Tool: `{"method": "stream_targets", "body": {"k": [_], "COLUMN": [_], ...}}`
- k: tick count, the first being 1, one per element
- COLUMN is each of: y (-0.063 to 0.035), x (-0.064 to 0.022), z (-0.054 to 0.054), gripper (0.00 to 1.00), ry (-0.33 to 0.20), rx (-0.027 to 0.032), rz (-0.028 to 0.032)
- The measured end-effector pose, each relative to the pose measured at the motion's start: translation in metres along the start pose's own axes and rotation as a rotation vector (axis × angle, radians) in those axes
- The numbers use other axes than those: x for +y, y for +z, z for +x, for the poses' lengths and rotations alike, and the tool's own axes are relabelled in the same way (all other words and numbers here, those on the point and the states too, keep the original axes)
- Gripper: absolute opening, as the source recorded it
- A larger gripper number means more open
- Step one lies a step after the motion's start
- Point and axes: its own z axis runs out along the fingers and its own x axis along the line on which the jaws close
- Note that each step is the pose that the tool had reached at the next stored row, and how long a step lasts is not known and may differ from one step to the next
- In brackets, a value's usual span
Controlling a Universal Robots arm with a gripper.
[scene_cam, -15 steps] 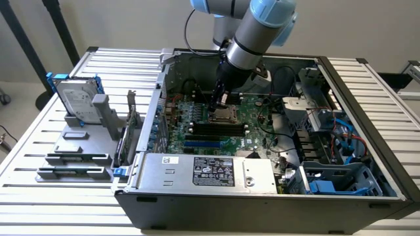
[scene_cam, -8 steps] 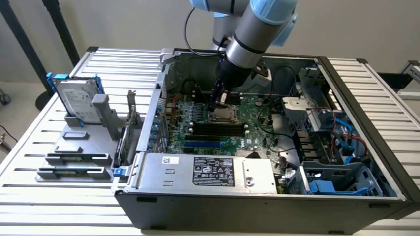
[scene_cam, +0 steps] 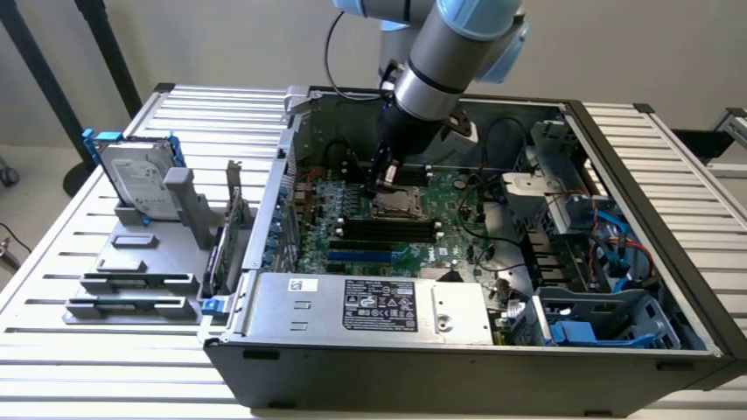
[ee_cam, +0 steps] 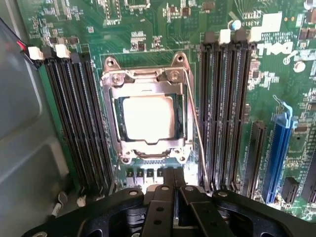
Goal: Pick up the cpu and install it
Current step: 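Close the cpu cover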
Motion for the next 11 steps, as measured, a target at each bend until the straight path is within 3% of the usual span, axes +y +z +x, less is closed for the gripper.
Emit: {"method": "stream_targets", "body": {"k": [7, 11], "y": [0.0039, 0.0039], "x": [-0.0177, -0.0184], "z": [-0.002, -0.002], "gripper": [0.11, 0.11], "ry": [-0.001, -0.001], "rx": [0.0039, 0.0035], "rz": [0.0004, 0.0004]}}
